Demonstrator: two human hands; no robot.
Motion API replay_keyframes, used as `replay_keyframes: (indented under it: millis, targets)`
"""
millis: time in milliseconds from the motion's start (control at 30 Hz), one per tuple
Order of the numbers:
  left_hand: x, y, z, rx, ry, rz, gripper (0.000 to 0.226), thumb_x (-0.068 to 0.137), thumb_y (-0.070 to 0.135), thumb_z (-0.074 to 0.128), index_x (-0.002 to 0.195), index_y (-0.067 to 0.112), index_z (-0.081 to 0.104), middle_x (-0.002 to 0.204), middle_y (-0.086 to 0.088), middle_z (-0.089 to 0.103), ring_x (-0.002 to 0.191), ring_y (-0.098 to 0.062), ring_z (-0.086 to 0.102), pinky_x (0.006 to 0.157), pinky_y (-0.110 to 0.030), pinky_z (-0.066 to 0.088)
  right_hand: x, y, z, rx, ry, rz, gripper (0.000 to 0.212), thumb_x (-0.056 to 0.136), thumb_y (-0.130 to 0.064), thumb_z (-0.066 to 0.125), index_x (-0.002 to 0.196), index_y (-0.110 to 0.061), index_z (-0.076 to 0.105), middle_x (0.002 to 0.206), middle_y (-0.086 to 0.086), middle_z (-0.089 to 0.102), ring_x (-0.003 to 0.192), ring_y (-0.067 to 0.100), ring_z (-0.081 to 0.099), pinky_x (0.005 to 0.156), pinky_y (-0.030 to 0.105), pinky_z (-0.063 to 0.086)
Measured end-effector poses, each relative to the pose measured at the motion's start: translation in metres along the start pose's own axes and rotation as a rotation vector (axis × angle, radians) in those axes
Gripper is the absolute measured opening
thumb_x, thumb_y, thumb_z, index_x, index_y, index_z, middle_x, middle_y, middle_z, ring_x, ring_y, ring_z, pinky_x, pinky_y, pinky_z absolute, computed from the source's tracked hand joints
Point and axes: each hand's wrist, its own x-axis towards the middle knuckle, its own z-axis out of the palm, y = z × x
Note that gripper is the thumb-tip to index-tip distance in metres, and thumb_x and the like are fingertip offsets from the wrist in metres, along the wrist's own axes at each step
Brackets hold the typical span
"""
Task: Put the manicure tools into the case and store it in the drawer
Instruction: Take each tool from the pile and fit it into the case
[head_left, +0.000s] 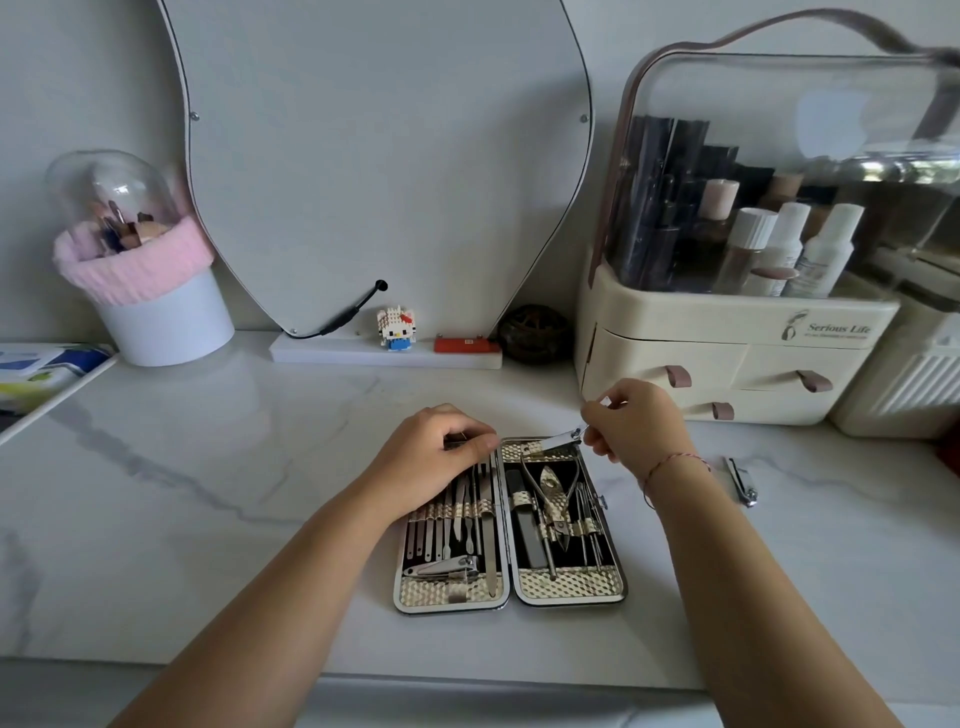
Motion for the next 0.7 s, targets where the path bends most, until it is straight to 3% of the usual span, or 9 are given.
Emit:
replay_keyframes:
  millis: [267, 500, 600, 700]
  targets:
    - [0.0, -0.002, 0.0, -0.012, 0.002, -0.003, 0.023, 0.087, 0.041, 0.06, 0.101, 0.027, 0.071, 0.099, 0.012, 0.064, 0.097, 0.002, 0.056, 0.079, -0.013, 0.039, -0.003, 0.0, 0.008, -0.072, -0.16, -0.076, 0.004, 0.077, -0.002, 0.054, 0.079, -0.004, 0.053, 0.056, 0.009, 0.063, 0.04, 0.012, 0.047, 0.047, 0.024, 0.04]
    - [0.0, -0.003, 0.0, -0.034, 0.007, -0.019, 0.023, 0.088, 0.041, 0.059, 0.101, 0.026, 0.071, 0.099, 0.012, 0.063, 0.097, -0.001, 0.057, 0.083, -0.017, 0.041, 0.0, 0.001, -0.004, 0.103, -0.366, -0.124, 0.004, 0.088, -0.001, 0.057, 0.087, 0.003, 0.058, 0.069, 0.013, 0.066, 0.053, 0.016, 0.061, 0.051, 0.019, 0.053]
    - [0.0, -0.004, 0.0, -0.032, 0.008, -0.019, 0.023, 0.088, 0.04, 0.059, 0.101, 0.026, 0.071, 0.099, 0.013, 0.063, 0.096, 0.0, 0.057, 0.083, -0.018, 0.041, 0.001, -0.001, 0.0, 0.018, -0.348, -0.181, 0.008, 0.086, -0.003, 0.061, 0.088, 0.005, 0.062, 0.068, 0.014, 0.067, 0.049, 0.012, 0.06, 0.052, 0.02, 0.054]
    - [0.0, -0.003, 0.0, -0.034, 0.015, -0.018, 0.023, 0.088, 0.04, 0.059, 0.101, 0.025, 0.071, 0.098, 0.011, 0.063, 0.096, -0.002, 0.057, 0.083, -0.02, 0.042, 0.002, -0.002, 0.01, -0.186, -0.305, -0.281, 0.011, 0.078, -0.017, 0.073, 0.082, -0.007, 0.069, 0.063, 0.004, 0.067, 0.049, 0.008, 0.055, 0.053, 0.021, 0.049]
